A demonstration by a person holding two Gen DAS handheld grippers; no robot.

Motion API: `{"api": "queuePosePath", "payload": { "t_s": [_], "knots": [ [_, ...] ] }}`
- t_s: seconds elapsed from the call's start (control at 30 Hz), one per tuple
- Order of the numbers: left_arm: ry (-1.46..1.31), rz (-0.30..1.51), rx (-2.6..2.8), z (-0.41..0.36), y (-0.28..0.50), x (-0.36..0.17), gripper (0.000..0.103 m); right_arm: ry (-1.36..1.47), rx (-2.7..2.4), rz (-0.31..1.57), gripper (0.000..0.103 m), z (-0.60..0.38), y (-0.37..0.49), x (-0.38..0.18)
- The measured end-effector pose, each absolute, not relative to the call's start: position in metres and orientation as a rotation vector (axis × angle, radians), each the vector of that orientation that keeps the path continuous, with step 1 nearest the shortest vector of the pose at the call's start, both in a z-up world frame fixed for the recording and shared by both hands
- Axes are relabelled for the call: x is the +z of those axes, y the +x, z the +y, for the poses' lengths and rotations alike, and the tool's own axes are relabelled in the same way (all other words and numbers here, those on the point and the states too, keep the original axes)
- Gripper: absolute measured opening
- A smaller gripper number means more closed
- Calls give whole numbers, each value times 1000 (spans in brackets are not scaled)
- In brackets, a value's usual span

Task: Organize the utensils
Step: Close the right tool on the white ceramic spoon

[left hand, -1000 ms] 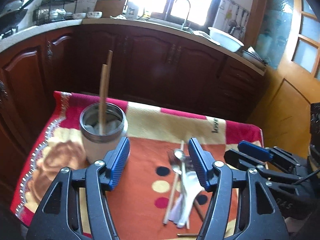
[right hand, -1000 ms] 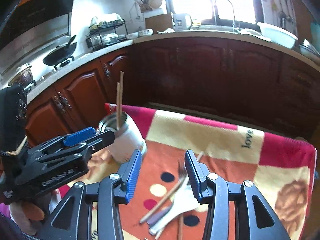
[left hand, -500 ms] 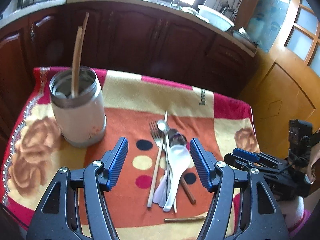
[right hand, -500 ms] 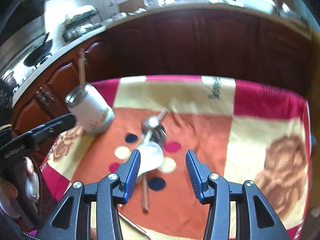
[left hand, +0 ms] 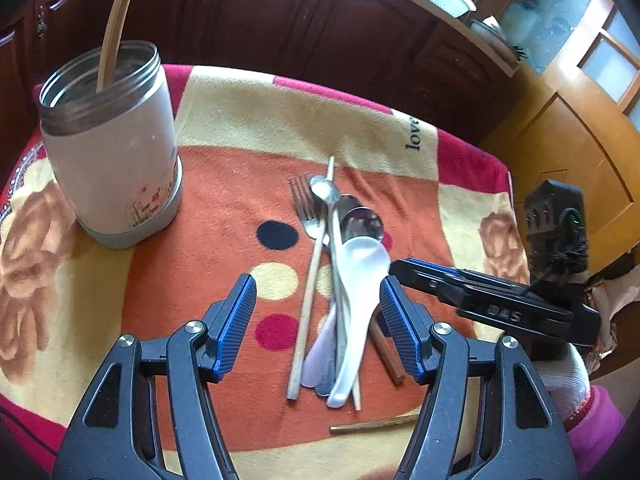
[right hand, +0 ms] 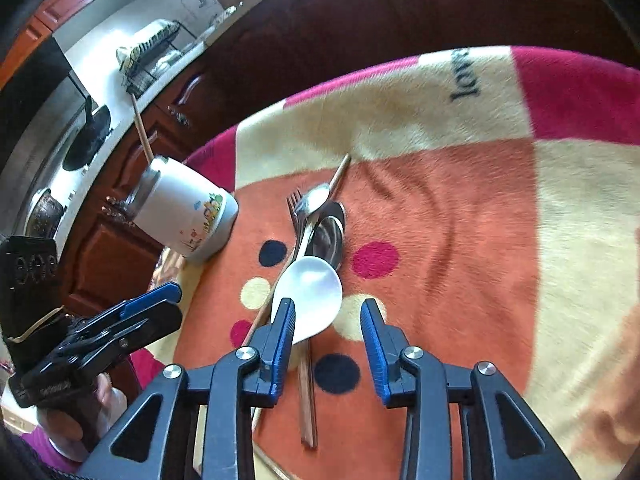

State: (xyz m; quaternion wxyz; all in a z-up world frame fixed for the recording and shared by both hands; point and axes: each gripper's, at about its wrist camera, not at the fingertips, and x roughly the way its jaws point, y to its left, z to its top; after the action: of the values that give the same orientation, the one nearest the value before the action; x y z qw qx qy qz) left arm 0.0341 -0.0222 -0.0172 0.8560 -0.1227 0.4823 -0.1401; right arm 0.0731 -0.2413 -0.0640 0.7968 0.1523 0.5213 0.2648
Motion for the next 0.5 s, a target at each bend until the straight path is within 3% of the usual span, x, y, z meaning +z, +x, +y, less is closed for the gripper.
{"api": "queuePosePath", "payload": {
  "t_s": [0.07, 0.13, 0.17, 0.5],
  "knots": [
    [-262, 1023, -291, -20, 36, -20, 64, 333, 564, 1133, 32, -236, 81, -73],
    [-265, 1028, -288, -19, 40, -23, 64, 365, 575, 1146, 13, -236, 87, -82],
    [-268, 1031, -288, -18, 43, -24, 64, 382, 583, 1148, 9, -236, 88, -84],
    [-326, 1060, -286, -22, 84, -31, 64, 385, 571, 1112, 4, -278, 79, -73]
  ]
}}
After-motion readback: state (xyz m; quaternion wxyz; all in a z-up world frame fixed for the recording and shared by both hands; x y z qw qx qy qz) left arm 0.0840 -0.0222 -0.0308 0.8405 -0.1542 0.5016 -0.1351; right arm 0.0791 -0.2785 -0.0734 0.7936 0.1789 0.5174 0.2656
